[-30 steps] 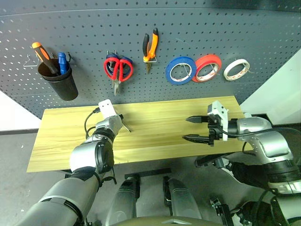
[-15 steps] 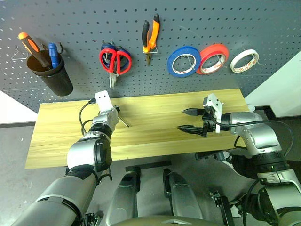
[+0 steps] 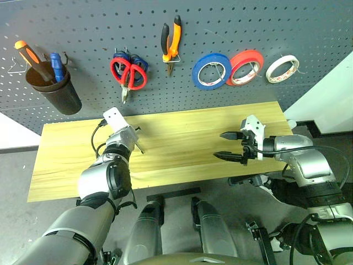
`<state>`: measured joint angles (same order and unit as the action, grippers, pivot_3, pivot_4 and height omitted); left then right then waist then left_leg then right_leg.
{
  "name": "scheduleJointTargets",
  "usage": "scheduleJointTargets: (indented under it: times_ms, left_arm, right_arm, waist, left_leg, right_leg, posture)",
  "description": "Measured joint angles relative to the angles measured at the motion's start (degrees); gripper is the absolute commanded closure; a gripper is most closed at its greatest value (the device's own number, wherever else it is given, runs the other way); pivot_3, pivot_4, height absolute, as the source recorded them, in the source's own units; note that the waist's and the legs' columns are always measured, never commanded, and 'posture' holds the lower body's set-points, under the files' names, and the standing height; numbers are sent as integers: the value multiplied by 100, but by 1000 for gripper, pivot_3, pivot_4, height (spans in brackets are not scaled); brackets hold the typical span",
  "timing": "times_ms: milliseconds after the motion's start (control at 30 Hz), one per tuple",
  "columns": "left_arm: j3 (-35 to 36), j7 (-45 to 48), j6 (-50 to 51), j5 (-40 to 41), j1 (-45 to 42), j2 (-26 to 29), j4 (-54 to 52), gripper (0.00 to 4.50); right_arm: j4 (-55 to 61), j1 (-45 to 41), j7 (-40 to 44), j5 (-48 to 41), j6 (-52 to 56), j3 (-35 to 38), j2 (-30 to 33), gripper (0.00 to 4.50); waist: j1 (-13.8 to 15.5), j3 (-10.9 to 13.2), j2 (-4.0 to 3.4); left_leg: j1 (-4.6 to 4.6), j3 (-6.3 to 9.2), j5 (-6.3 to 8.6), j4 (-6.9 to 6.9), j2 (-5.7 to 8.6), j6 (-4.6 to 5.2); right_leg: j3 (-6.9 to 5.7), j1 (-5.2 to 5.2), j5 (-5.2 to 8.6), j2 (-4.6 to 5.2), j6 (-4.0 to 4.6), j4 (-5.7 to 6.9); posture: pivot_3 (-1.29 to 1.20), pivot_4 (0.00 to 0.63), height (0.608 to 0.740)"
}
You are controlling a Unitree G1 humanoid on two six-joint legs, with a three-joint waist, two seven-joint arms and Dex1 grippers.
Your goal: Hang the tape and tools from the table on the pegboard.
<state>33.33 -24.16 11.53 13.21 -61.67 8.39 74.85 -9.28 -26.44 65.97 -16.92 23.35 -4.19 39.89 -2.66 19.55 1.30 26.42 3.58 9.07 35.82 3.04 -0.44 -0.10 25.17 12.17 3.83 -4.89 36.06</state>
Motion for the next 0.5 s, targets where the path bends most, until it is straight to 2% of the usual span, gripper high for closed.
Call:
scheduleJointTargets:
  times_ms: [233, 500]
  left_arm:
    - [45, -9, 115, 109, -67, 14, -27, 3595]
    - [-903, 463, 790, -334, 193, 53, -388, 3595]
  right_arm:
    - [-136, -264, 216, -2, -7, 1, 34, 0]
    - [-413, -603, 430, -301, -5, 80, -85, 0]
  waist:
    - [18, -5, -7]
    - [169, -64, -12]
  left_leg:
    - [-3, -4, -1, -15, 1, -2]
    - [-3, -8, -1, -14, 5, -3]
  right_leg:
    - [-2, 4, -16, -6, -25, -2]
    - [-2, 1, -31, -13, -16, -10]
  posture:
    - [-74, 301, 740]
    - [-18, 235, 740]
